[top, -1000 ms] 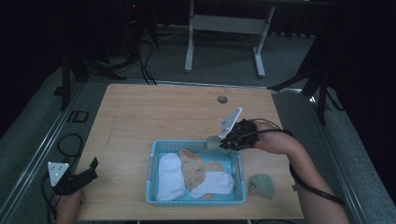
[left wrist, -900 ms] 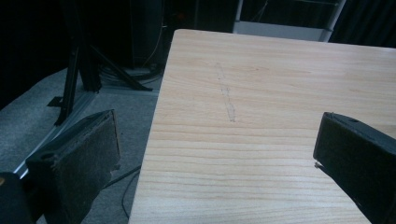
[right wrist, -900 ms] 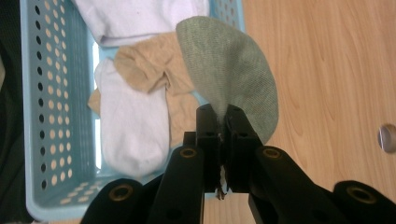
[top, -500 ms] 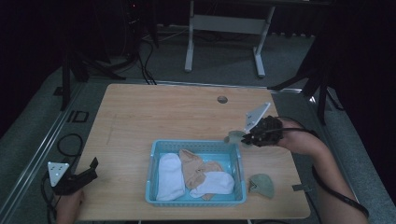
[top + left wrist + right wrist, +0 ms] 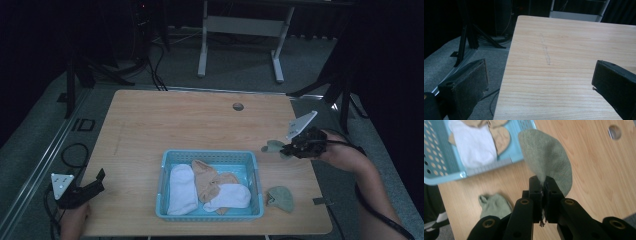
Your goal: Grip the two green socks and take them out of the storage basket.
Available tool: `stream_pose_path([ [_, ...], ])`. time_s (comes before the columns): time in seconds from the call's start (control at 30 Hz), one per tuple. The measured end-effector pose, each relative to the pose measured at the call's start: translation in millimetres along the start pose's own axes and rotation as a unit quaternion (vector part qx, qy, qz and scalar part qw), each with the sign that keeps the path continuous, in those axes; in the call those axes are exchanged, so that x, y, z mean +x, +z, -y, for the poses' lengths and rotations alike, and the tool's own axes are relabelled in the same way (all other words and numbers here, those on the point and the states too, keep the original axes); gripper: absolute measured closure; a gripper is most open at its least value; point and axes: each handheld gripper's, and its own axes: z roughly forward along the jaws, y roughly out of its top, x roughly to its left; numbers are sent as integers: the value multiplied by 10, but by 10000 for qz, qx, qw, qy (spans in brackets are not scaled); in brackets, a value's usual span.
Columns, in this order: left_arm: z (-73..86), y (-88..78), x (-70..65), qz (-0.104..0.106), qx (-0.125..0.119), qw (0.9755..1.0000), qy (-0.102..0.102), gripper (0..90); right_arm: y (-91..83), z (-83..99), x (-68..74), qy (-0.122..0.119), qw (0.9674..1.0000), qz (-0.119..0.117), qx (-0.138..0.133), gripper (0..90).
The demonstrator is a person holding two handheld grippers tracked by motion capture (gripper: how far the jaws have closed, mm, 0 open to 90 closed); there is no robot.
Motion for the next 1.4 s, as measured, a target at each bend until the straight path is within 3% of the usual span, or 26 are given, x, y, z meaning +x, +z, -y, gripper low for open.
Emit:
stream_pose_path([
  [0.37,1,-1,0,2,-18,10000,2,7,166,230,-150,413,9991,-78,49,861],
  [0.73,1,-1,-1,15,-13,10000,0,7,643,446,-237,741,9967,-170,298,860],
  [0.93,1,-1,0,21,-18,10000,-4,7,1032,552,-184,869,9951,-255,400,860],
  [1.17,1,0,2,14,-11,10000,-1,7,1353,647,-56,978,9929,-573,372,859],
  [1.4,0,-1,1,12,-4,10000,15,7,1403,665,13,960,9920,-729,365,846],
])
